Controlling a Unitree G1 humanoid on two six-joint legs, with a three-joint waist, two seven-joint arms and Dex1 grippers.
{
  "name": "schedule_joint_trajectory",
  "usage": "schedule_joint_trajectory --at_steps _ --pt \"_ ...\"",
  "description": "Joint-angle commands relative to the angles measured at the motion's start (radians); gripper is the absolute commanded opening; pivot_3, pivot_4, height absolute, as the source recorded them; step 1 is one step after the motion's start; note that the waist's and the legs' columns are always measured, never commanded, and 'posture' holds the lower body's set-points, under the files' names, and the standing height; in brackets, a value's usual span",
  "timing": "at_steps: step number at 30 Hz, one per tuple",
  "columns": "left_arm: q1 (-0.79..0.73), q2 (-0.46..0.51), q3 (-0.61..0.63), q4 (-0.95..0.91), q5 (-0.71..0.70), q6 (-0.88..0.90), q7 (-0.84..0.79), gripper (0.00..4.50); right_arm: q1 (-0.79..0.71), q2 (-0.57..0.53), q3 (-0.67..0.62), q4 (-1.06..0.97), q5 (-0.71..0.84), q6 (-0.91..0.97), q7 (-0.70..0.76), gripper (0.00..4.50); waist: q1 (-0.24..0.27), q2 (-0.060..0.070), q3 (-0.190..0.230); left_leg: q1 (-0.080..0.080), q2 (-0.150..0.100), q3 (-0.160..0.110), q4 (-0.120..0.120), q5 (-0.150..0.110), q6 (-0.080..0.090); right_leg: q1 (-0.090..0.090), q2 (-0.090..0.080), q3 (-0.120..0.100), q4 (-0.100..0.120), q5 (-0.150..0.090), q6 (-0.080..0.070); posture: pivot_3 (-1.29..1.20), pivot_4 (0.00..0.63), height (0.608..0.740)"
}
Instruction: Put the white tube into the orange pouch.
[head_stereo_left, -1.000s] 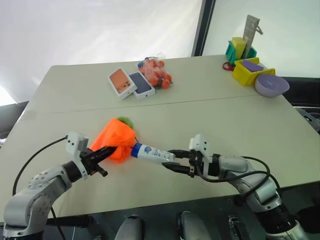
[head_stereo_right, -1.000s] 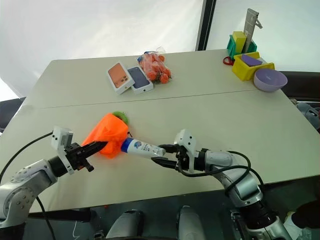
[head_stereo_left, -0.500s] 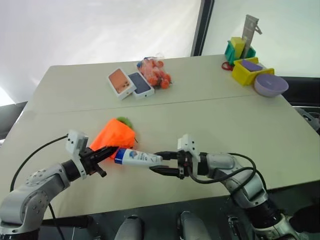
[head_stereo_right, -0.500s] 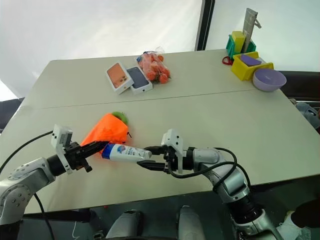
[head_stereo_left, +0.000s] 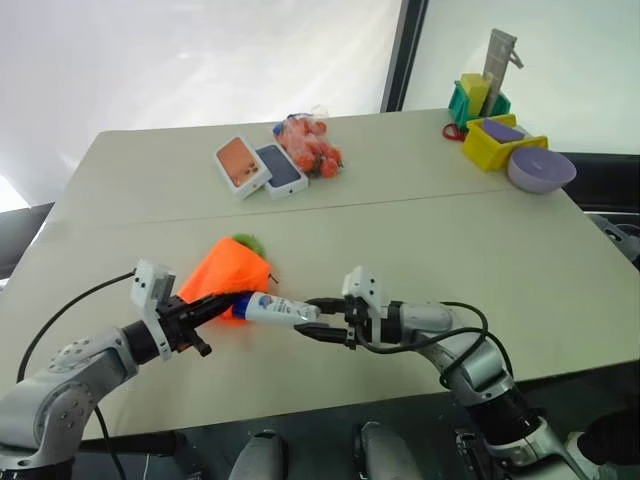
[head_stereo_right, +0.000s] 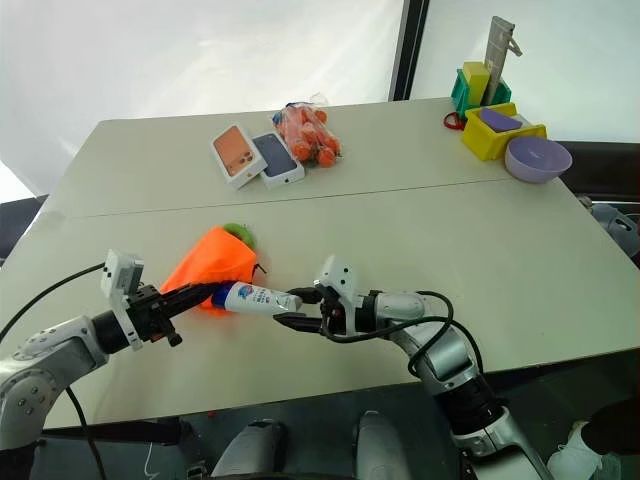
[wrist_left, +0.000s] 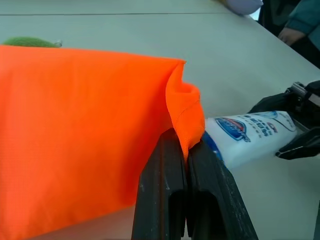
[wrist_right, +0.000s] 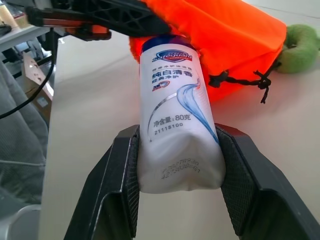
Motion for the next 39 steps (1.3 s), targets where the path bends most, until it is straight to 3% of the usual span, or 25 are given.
schedule_joint_trajectory --at_steps 1,12,29,32,38,39 --pt "0.001 0.033 -0.018 -0.051 -0.005 0.001 -0.022 0.00 -0.026 0.035 -0.009 -0.023 0.002 -0.035 -0.016 1.82 0.000 0.000 0.000 0.000 0.000 0.000 0.000 0.000 0.000 0.000 0.000 0.000 0.000 0.000 0.000 0.00 0.150 0.740" --pt "-0.014 0.067 -0.118 -0.104 0.025 0.003 -0.028 0.00 -0.013 0.075 0.002 -0.064 0.014 -0.029 -0.024 1.82 -0.002 0.000 0.000 0.000 0.000 0.000 0.000 0.000 0.000 0.000 0.000 0.000 0.000 0.000 0.000 0.00 0.150 0.740" --pt "-0.001 0.048 -0.216 -0.199 0.006 0.015 0.001 0.00 -0.186 0.319 0.059 0.158 -0.195 -0.015 -0.304 1.82 -0.003 0.000 0.000 0.000 0.000 0.000 -0.001 0.000 0.000 -0.001 0.000 0.000 0.001 0.002 -0.003 0.00 0.150 0.740" --pt "0.013 0.050 -0.208 -0.193 0.011 0.009 0.006 0.00 -0.183 0.324 0.063 0.163 -0.199 -0.026 -0.297 1.82 -0.003 0.000 0.000 0.000 0.000 0.000 -0.001 0.000 0.000 -0.001 0.000 0.000 0.001 0.002 -0.003 0.00 0.150 0.740" --pt "0.050 0.073 -0.161 -0.163 0.018 -0.008 -0.011 0.00 -0.131 0.252 0.070 0.049 -0.148 0.003 -0.200 4.47 -0.003 0.001 0.000 0.000 0.000 0.000 -0.001 0.000 0.000 -0.001 0.000 0.000 0.001 0.001 -0.002 0.00 0.150 0.740" --pt "0.054 0.075 -0.152 -0.156 0.019 -0.010 -0.014 0.00 -0.123 0.242 0.065 0.028 -0.136 0.009 -0.190 4.47 -0.003 0.001 0.000 0.000 0.000 0.000 -0.001 0.000 0.000 -0.001 0.000 0.000 0.001 0.001 -0.001 0.00 0.150 0.740"
